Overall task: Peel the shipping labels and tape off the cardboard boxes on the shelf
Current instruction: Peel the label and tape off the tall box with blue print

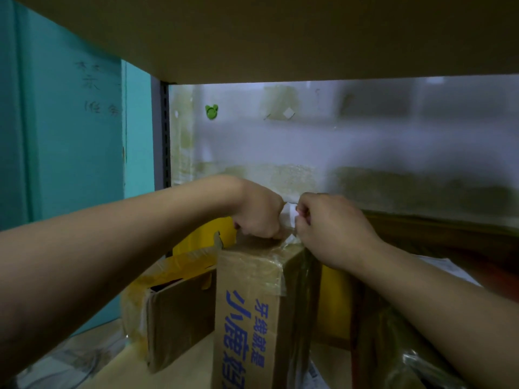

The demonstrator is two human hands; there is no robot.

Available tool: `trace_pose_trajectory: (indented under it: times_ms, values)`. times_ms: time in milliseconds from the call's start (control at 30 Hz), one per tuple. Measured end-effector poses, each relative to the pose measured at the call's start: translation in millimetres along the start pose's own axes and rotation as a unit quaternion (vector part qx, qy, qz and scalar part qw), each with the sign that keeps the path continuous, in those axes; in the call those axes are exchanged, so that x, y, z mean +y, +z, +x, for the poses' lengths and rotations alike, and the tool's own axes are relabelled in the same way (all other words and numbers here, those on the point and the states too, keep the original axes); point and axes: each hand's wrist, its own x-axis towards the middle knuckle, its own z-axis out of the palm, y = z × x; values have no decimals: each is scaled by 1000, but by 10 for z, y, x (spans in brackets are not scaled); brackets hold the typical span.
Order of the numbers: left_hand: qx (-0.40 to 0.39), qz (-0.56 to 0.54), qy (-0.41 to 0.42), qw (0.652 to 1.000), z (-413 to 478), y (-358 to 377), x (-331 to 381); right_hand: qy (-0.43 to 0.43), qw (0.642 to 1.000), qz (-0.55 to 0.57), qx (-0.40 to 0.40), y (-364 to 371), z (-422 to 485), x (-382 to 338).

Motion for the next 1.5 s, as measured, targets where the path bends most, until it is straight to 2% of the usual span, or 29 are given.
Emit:
trace_pose_trajectory:
  times_ms: [133,367,767,833,967,1100,1333,1500]
  values:
    - [-19,-69,-10,997,38,3,9,-3,1000,3,3,-9,-8,-6]
    - [-32,-190,30,981,-32,40,-130,4,1000,0,5,-4,1,3]
    - [-39,-383,63,921,15,115,-362,1,1000,-8,13,8,6,22]
    - [-40,-357,52,932,-20,56,-363,0,1000,-10,14,6,6,31]
    - [-34,-216,21,976,-48,-10,-251,0,1000,-9,14,1,10,25]
    - [-47,-147,2,988,4,-42,-135,4,1000,-11,8,-3,10,21]
    - [-88,-168,1,982,80,-66,-169,1,1000,-11,7,-3,3,7]
    - [-79,-254,20,964,71,29,-228,4,1000,-10,13,-5,-5,19]
